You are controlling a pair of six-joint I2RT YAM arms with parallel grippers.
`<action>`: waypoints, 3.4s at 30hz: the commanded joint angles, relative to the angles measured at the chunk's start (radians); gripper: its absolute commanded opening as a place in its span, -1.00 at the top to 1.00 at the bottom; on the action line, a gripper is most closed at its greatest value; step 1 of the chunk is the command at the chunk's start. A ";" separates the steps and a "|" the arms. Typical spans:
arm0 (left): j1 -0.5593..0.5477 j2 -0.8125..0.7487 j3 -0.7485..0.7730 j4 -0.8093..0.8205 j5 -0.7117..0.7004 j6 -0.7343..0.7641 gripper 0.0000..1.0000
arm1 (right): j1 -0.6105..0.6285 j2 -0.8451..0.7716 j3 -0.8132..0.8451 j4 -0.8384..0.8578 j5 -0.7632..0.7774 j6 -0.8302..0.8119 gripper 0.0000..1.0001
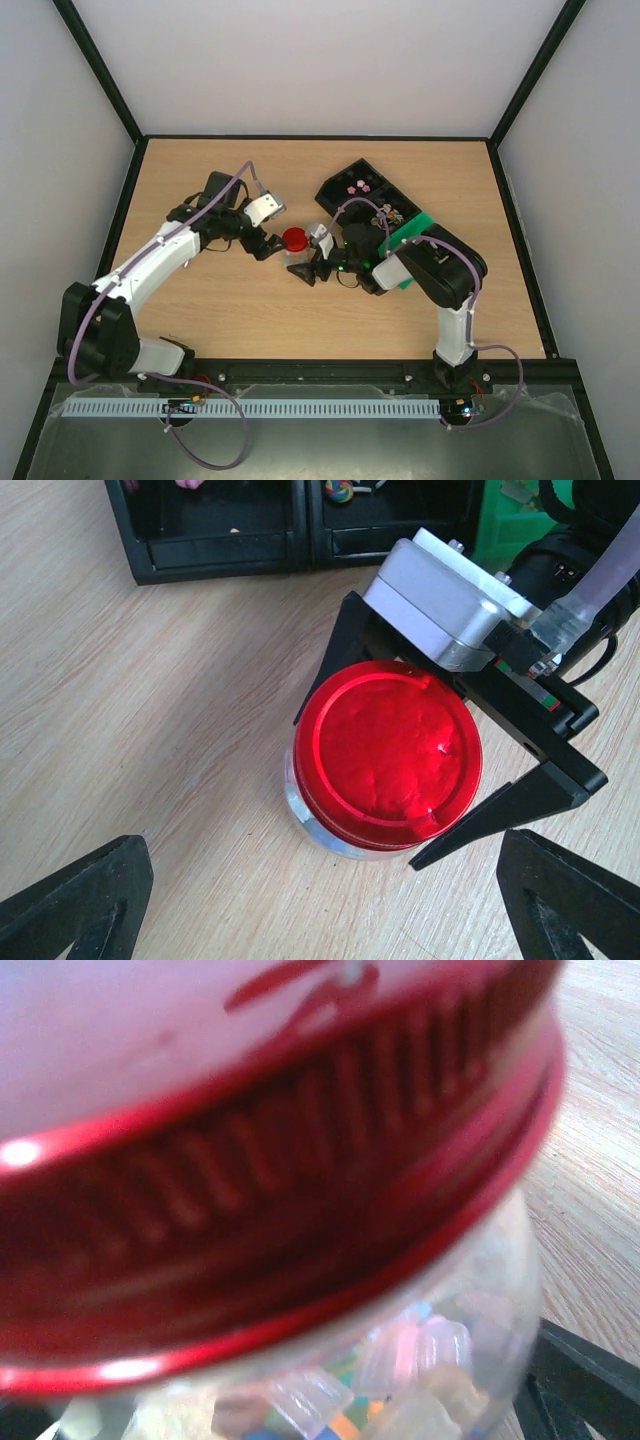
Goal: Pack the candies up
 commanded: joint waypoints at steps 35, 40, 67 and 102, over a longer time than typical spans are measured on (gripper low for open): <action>0.028 0.125 0.013 -0.041 0.052 0.211 -0.77 | 0.043 0.009 -0.027 0.086 -0.020 -0.042 -0.42; 0.092 0.133 0.018 -0.060 0.040 0.225 -0.74 | 0.044 0.005 -0.038 0.087 -0.027 -0.045 -0.30; -0.103 0.047 -0.083 0.144 -0.038 0.108 -0.79 | 0.057 -0.016 -0.063 0.077 -0.029 -0.058 -0.15; -0.175 -0.014 -0.146 0.187 -0.034 0.115 -0.69 | 0.058 -0.030 -0.091 0.075 -0.029 -0.052 -0.02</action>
